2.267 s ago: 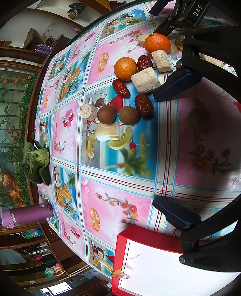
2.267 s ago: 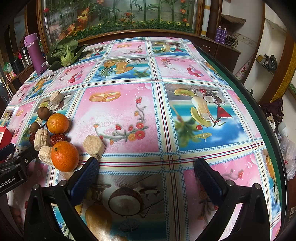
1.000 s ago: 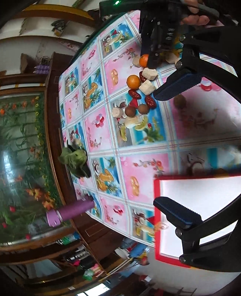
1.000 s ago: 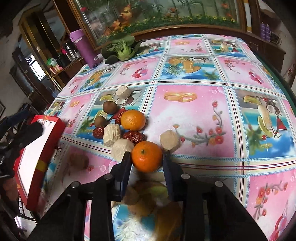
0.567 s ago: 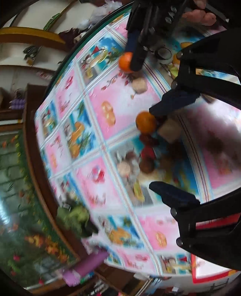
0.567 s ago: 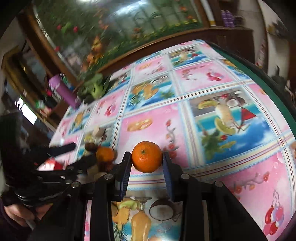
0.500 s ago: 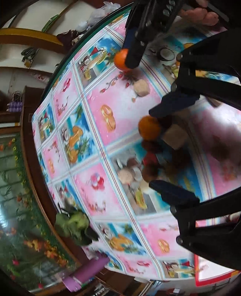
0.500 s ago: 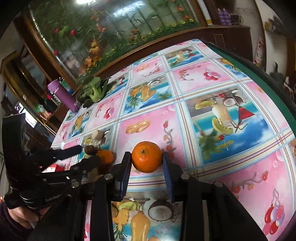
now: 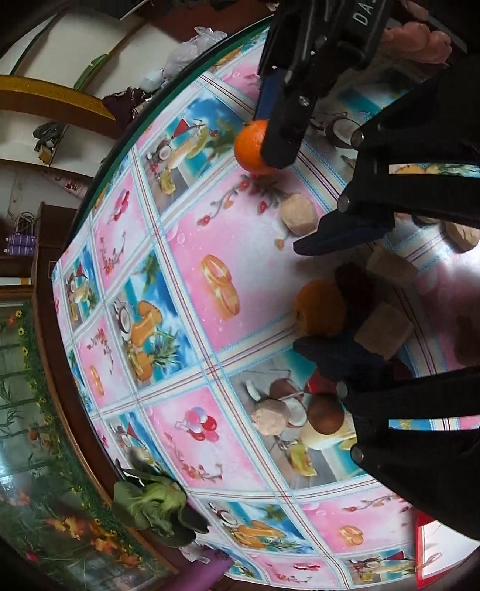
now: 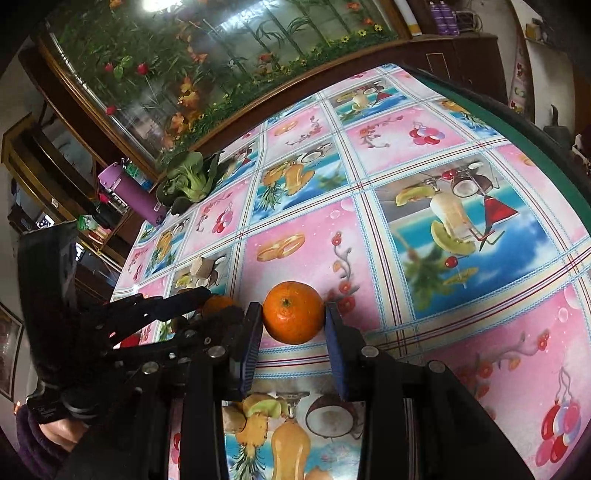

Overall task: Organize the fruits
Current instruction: 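Grasp a mandarin orange with the right tool while the left tool grasps another orange, then carry the oranges into the white tray and open both tools to release them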

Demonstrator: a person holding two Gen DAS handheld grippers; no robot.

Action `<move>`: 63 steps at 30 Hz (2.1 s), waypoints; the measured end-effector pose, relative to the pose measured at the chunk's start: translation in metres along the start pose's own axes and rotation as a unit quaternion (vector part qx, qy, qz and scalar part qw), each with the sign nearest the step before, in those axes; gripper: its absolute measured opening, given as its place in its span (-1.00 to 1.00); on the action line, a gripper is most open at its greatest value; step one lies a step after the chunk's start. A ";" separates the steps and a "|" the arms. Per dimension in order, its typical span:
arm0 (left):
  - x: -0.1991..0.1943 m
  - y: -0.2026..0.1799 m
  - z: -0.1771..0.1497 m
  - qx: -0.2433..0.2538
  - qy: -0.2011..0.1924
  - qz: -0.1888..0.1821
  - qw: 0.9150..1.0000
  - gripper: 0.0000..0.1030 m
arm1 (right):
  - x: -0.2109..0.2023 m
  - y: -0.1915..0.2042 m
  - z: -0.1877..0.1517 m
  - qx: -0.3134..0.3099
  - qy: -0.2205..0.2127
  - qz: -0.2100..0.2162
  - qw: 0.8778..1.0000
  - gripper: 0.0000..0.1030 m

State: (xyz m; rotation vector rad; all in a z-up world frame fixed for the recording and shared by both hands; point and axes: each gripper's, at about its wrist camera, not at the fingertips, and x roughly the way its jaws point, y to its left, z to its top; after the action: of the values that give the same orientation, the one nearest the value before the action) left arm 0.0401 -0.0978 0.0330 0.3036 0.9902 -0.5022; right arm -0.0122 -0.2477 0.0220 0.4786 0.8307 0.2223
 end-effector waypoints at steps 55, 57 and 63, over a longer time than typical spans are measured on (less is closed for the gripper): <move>-0.001 -0.007 -0.019 0.012 0.008 0.015 1.000 -0.35 | 0.004 0.007 -0.002 -0.010 0.003 0.006 1.000 -0.36; -0.004 -0.004 -0.021 -0.008 0.002 0.004 1.000 -0.36 | 0.004 0.013 -0.004 -0.028 -0.002 -0.007 1.000 -0.36; -0.028 0.007 -0.035 -0.067 -0.038 0.011 0.997 -0.37 | 0.005 0.038 -0.013 -0.094 -0.015 -0.044 0.995 -0.36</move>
State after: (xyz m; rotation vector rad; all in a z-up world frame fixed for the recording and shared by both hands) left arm 0.0058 -0.0685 0.0391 0.1725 0.9403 -0.4226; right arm -0.0189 -0.2085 0.0303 0.2683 0.7920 0.2094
